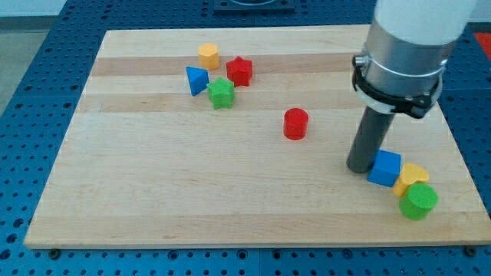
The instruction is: Move the red circle to the top of the yellow heart
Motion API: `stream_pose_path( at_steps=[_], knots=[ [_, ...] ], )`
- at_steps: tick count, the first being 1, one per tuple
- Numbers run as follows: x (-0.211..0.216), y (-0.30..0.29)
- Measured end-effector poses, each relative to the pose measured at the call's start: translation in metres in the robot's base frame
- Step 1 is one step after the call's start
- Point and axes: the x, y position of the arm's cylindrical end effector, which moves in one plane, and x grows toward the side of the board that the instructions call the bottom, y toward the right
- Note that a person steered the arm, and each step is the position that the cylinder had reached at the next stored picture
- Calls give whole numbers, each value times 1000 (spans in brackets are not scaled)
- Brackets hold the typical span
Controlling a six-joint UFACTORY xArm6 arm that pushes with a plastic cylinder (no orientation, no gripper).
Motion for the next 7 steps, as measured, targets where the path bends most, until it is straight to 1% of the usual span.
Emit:
stream_pose_path(
  at_steps=[1, 2, 3, 4, 5, 6, 7],
  knots=[
    [1, 4],
    [1, -34],
    [12, -101],
    [12, -182],
    [-29, -218],
    [-68, -207],
    [-83, -155]
  ],
)
